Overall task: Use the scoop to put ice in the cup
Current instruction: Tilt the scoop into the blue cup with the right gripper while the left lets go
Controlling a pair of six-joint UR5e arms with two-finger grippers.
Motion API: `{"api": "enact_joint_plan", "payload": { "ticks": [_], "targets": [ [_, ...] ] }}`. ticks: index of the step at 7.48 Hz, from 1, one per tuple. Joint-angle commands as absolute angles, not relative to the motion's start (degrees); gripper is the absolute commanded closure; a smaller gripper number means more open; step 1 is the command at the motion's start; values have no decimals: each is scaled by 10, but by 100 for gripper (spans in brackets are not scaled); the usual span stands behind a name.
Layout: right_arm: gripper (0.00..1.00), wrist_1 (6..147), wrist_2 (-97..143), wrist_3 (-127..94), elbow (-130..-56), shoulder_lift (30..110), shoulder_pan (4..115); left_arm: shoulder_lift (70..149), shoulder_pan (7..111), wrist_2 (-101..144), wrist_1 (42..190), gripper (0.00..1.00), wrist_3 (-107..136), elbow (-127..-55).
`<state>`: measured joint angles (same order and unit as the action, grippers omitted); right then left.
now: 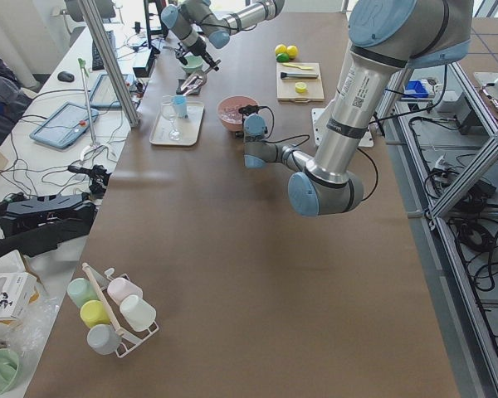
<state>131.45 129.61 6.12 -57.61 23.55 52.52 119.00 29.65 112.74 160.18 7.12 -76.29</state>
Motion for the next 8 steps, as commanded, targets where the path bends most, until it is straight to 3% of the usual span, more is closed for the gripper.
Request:
{"api": "enact_joint_plan", "payload": {
  "ticks": [1, 4, 6, 8],
  "targets": [
    [100, 1315, 1290, 82, -518, 198, 526, 1190, 296, 1129, 1602, 3, 71, -763],
    [100, 1315, 1279, 95, -435, 151, 527, 1168, 297, 1130, 1596, 3, 72, -792],
    [100, 1323, 1270, 112, -426, 143, 528, 1137, 346, 1188, 1519, 3, 71, -857],
    [100, 1324, 1268, 117, -438, 143, 536, 1140, 389, 1217, 1416, 3, 71, -867]
  ]
}}
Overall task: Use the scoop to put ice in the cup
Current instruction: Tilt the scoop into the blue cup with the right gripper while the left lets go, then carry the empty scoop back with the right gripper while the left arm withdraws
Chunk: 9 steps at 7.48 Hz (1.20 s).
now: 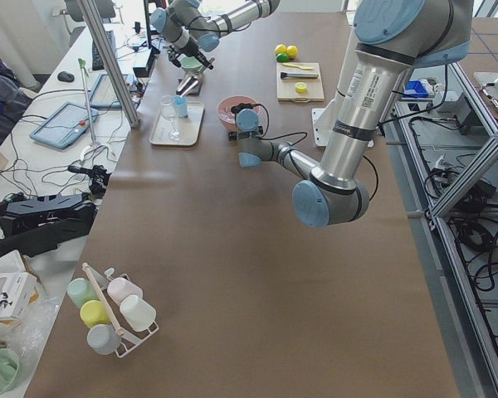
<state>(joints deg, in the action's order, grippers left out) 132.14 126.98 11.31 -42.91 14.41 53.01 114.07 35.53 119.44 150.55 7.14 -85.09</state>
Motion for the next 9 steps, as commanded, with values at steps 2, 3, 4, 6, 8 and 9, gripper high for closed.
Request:
{"api": "enact_joint_plan", "payload": {
  "ticks": [2, 3, 4, 6, 8, 9],
  "targets": [
    [100, 1353, 1272, 108, -536, 186, 545, 1143, 416, 1216, 1211, 3, 71, -910],
    [100, 1373, 1272, 77, -616, 227, 552, 1143, 451, 1213, 1153, 3, 72, -917],
    [100, 1389, 1273, 43, -700, 271, 553, 1143, 491, 1212, 1084, 3, 76, -917],
    [100, 1385, 1268, -64, -908, 418, 553, 1126, 535, 1215, 957, 3, 73, -918],
    [100, 1383, 1270, -169, -1033, 519, 552, 1080, 579, 1222, 962, 3, 78, -917],
    [100, 1342, 1270, -202, -1074, 573, 550, 1068, 613, 1271, 948, 3, 80, -911]
  ]
}}
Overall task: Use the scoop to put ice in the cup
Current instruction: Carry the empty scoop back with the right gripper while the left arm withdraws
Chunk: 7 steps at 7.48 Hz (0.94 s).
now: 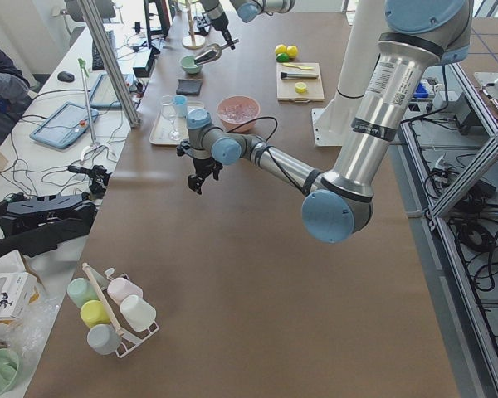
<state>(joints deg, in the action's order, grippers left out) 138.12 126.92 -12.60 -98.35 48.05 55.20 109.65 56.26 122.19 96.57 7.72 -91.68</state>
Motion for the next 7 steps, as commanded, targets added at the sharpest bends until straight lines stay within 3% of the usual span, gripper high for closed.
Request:
{"api": "enact_joint_plan", "payload": {
  "ticks": [1, 4, 7],
  "targets": [
    [100, 1277, 1270, -245, -1105, 641, 541, 1050, 669, 1347, 897, 3, 80, -891],
    [100, 1090, 1272, -313, -1111, 775, 510, 981, 795, 1407, 852, 3, 75, -901],
    [100, 997, 1268, -377, -1047, 778, 497, 954, 861, 1405, 852, 3, 74, -916]
  ]
}}
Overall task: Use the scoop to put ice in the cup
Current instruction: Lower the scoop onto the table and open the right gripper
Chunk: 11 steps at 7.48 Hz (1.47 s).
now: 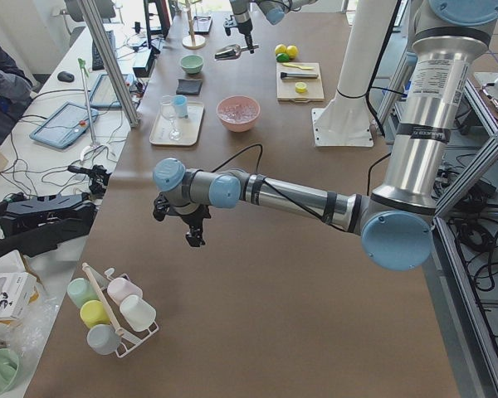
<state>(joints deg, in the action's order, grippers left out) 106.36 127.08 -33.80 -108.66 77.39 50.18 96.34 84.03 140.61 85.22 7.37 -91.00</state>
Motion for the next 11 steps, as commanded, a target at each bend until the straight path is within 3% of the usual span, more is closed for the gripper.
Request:
{"api": "enact_joint_plan", "payload": {
  "ticks": [1, 11],
  "targets": [
    [100, 954, 1272, -401, -1012, 778, 497, 953, 866, 1404, 851, 3, 76, -915],
    [100, 933, 1327, -507, -1007, 778, 458, 912, 892, 1367, 810, 3, 79, -955]
  ]
}}
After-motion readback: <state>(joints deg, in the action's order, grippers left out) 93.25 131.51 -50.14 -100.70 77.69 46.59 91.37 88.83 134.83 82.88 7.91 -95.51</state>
